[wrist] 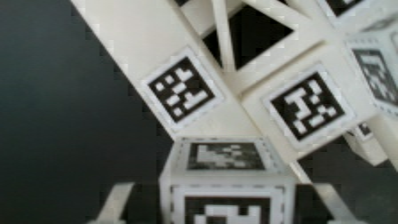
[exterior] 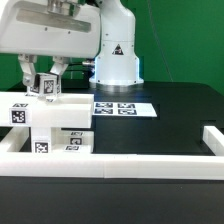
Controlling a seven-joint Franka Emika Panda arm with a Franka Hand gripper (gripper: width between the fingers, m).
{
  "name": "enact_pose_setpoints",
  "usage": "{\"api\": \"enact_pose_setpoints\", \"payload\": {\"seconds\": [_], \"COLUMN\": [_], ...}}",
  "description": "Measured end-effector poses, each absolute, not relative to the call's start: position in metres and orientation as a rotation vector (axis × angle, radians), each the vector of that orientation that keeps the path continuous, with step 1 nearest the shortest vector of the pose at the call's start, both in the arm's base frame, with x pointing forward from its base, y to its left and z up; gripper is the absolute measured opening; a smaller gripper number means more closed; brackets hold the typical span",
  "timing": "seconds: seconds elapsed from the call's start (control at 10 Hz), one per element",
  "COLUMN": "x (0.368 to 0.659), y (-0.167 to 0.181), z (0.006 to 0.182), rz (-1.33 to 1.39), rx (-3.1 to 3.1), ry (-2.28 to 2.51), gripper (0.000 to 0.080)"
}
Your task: Assemble chair
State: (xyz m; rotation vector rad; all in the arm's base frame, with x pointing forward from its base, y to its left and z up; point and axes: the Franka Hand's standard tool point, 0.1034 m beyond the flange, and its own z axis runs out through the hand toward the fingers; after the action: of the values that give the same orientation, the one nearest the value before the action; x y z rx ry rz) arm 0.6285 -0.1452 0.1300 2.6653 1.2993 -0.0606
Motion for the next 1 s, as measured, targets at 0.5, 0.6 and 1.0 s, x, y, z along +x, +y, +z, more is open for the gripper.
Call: {"api": "enact_pose_setpoints", "payload": {"seconds": [0.5,0.6,1.0], "x": [0.629,0.628,0.625], "y": [-0.15,-0.151,-0.155], "z": [0.13,0.129,0.127], "rz": [-0.038,-0.04,-0.048], "rx": [2.656,2.658,2.665], "ry": [1.287,1.283,1.276], "gripper": [0.0288,0.0288,0.0288]}}
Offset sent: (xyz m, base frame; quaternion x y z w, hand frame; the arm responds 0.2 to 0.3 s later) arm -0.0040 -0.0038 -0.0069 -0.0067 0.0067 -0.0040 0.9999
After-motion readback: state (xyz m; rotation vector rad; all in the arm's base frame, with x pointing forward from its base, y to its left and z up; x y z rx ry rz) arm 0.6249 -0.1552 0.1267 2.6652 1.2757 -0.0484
